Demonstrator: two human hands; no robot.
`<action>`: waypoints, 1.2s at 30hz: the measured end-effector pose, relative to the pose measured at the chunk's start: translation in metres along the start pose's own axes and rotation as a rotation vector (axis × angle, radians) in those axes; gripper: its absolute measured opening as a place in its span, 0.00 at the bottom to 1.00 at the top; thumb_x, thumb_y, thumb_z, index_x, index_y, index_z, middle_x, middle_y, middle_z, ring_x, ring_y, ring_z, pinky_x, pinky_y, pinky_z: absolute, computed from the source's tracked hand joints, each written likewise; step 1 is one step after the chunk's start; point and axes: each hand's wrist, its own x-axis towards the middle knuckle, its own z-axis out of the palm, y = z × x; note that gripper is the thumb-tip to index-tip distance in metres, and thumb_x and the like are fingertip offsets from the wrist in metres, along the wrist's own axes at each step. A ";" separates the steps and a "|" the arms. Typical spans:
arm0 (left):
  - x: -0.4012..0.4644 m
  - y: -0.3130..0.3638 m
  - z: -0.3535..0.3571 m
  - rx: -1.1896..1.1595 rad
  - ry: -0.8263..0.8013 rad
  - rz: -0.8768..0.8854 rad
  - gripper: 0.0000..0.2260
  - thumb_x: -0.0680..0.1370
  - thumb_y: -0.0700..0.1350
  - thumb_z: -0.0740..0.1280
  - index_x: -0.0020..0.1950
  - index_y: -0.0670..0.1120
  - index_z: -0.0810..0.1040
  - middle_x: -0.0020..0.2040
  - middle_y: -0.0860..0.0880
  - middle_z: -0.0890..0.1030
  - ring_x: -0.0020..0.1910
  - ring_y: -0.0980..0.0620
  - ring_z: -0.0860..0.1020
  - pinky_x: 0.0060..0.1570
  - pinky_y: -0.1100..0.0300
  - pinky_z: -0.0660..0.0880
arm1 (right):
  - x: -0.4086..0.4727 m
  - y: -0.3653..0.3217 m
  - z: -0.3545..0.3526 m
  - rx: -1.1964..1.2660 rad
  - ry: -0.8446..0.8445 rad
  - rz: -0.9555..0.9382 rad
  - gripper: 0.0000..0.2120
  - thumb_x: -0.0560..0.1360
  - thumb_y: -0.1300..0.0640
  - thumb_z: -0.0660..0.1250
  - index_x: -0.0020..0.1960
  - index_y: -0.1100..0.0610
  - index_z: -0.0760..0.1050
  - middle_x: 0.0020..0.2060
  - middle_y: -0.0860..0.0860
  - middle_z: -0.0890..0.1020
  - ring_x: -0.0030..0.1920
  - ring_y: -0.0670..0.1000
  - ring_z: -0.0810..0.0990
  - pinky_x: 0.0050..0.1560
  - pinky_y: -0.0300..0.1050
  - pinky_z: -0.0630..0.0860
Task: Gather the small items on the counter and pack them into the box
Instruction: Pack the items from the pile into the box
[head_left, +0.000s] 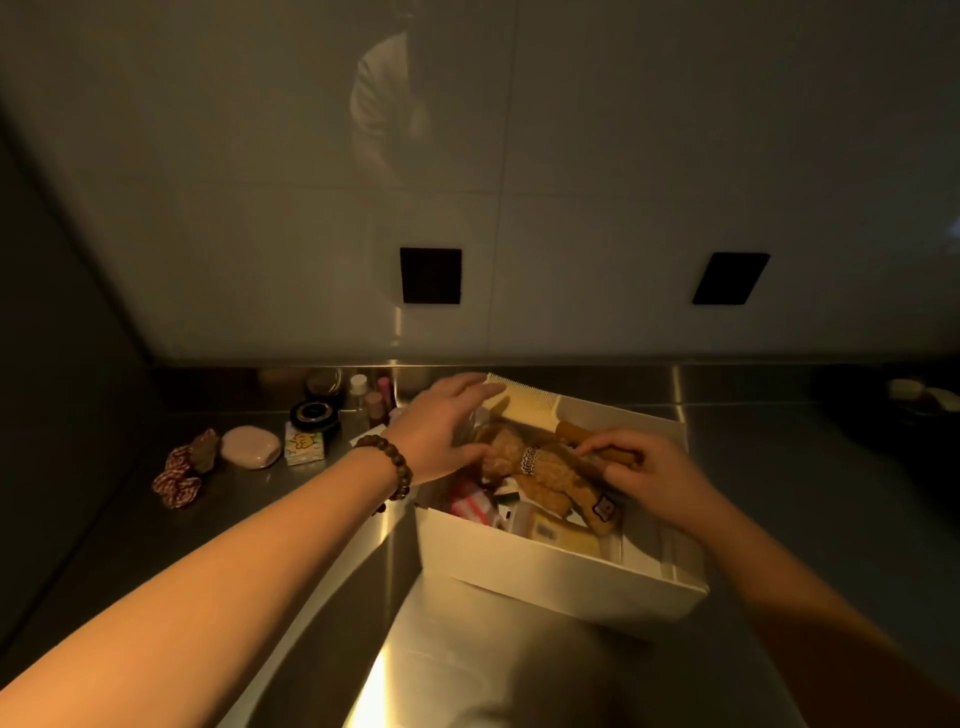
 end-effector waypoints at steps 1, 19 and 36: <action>0.007 0.001 0.000 0.023 0.005 0.021 0.33 0.73 0.51 0.70 0.74 0.58 0.58 0.75 0.52 0.58 0.72 0.50 0.56 0.69 0.47 0.59 | 0.003 0.000 -0.005 -0.014 -0.032 0.002 0.15 0.76 0.65 0.64 0.49 0.44 0.79 0.55 0.46 0.78 0.55 0.46 0.78 0.49 0.41 0.80; 0.085 0.008 0.048 0.151 -0.280 -0.097 0.25 0.72 0.51 0.71 0.67 0.51 0.69 0.63 0.49 0.74 0.61 0.50 0.73 0.59 0.55 0.72 | 0.017 0.047 -0.067 -0.358 0.219 -0.009 0.29 0.69 0.65 0.72 0.68 0.55 0.70 0.59 0.55 0.74 0.59 0.51 0.74 0.58 0.40 0.68; 0.020 -0.022 0.037 0.088 -0.130 -0.211 0.45 0.70 0.67 0.64 0.76 0.53 0.43 0.77 0.51 0.44 0.75 0.48 0.45 0.71 0.47 0.47 | 0.100 0.036 0.038 -0.308 0.055 -0.154 0.24 0.74 0.58 0.68 0.68 0.49 0.68 0.63 0.49 0.72 0.61 0.47 0.72 0.59 0.38 0.69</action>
